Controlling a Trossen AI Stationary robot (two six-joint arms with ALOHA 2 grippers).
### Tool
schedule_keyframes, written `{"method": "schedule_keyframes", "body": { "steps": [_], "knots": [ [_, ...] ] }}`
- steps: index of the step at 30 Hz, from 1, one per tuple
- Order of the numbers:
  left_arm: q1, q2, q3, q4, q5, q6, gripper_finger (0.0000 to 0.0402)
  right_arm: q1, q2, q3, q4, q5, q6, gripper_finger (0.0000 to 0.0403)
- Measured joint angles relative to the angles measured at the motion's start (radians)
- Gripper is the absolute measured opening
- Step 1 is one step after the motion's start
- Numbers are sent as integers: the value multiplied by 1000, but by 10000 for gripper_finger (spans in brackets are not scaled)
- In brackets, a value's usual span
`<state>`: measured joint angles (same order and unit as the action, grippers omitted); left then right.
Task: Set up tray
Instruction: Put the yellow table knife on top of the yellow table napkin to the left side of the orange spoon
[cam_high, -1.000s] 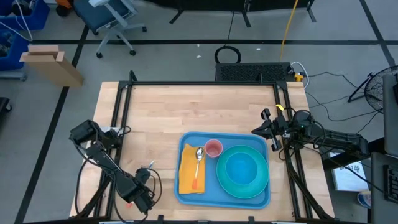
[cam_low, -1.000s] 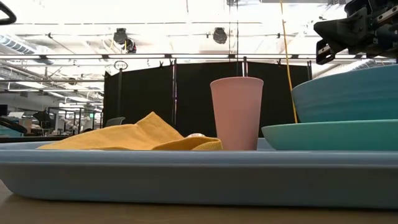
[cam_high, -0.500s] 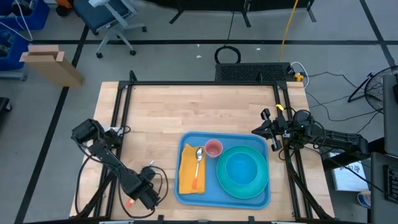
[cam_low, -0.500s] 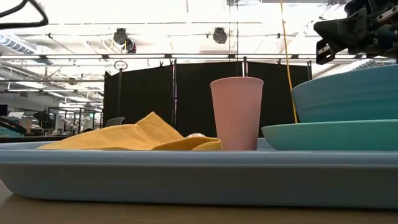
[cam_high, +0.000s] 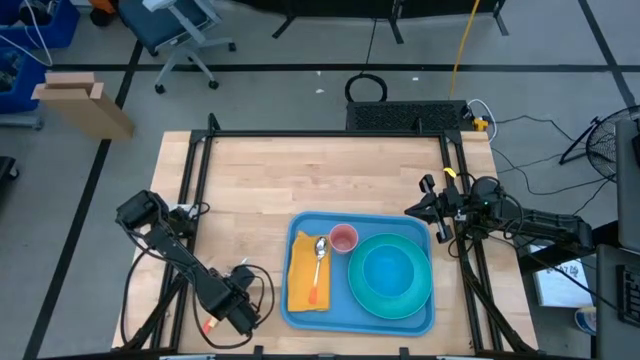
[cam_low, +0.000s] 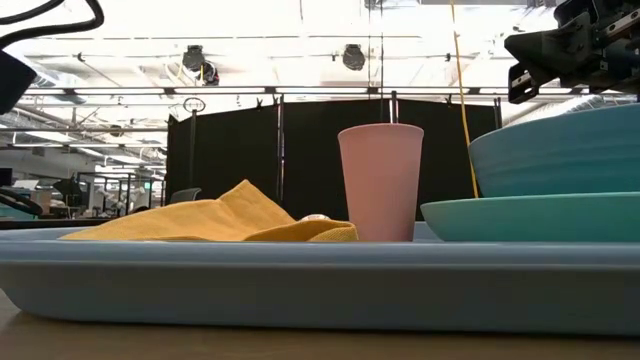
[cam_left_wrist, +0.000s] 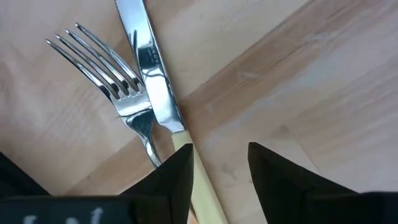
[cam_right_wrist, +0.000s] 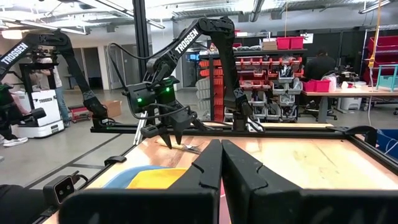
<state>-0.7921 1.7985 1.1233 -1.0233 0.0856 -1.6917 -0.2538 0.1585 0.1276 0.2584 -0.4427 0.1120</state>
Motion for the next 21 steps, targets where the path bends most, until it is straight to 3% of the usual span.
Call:
{"method": "schedule_keyframes", "body": {
  "steps": [13,21],
  "knots": [
    [-27,0,-14,5,22,-66,188,0,0,0,-1,0,0,0],
    [-52,-8,-124,175,28,-124,189,0,0,0,-2,0,0,0]
  ]
}}
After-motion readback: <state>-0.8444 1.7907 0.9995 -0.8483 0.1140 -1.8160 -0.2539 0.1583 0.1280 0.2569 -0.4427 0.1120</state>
